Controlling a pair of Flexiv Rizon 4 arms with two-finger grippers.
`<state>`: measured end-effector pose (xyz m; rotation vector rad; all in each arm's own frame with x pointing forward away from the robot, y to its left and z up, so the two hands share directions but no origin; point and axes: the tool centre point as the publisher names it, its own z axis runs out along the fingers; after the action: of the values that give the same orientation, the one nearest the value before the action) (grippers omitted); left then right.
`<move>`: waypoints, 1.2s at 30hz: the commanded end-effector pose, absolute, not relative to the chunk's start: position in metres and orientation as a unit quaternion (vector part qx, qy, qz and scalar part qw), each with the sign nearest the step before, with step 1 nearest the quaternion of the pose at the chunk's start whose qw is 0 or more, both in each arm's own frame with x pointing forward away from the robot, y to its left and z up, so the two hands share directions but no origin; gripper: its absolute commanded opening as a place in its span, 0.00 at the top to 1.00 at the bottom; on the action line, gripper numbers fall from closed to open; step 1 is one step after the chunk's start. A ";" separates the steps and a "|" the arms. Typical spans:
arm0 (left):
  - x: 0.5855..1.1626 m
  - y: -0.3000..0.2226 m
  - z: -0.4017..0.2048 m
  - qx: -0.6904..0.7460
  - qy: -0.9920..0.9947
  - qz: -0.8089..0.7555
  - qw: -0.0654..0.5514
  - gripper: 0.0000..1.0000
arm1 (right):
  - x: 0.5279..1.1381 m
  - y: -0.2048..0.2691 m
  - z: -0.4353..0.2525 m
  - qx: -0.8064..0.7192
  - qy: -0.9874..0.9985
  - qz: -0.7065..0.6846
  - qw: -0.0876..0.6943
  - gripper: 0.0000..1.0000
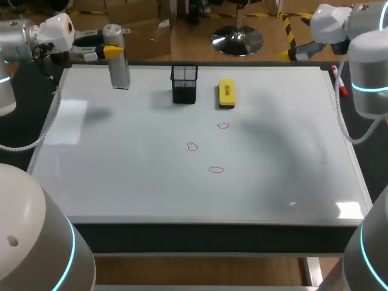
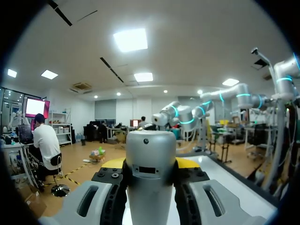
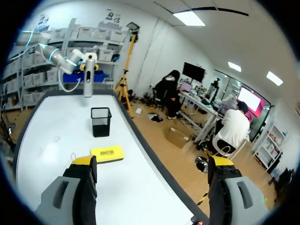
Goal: Pick up the inspection probe, press it on each red-marked spot on the whiteboard one by one, put down the probe, pick up the eraser, and wipe off all the red marks.
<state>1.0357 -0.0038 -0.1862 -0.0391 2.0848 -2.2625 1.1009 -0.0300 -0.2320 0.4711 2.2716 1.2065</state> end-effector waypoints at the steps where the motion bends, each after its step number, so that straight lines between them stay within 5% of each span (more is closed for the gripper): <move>1: 1.036 -0.003 -0.185 -0.011 0.677 -0.735 0.031 1.00 | 1.108 -0.019 -0.228 0.014 0.962 0.260 0.079 0.00; 26: 1.036 -0.003 -0.185 -0.011 0.677 -0.735 0.031 1.00 | 1.129 0.070 -0.257 -0.310 0.950 -0.002 -0.044 0.00; 36: 1.036 -0.003 -0.185 -0.011 0.677 -0.735 0.031 1.00 | 1.131 0.080 -0.261 -0.307 0.948 -0.028 -0.083 0.00</move>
<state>1.0358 -0.0037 -0.1863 -0.0388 2.0848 -2.2627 1.1288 0.0772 -0.2671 -0.7219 2.7494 0.4033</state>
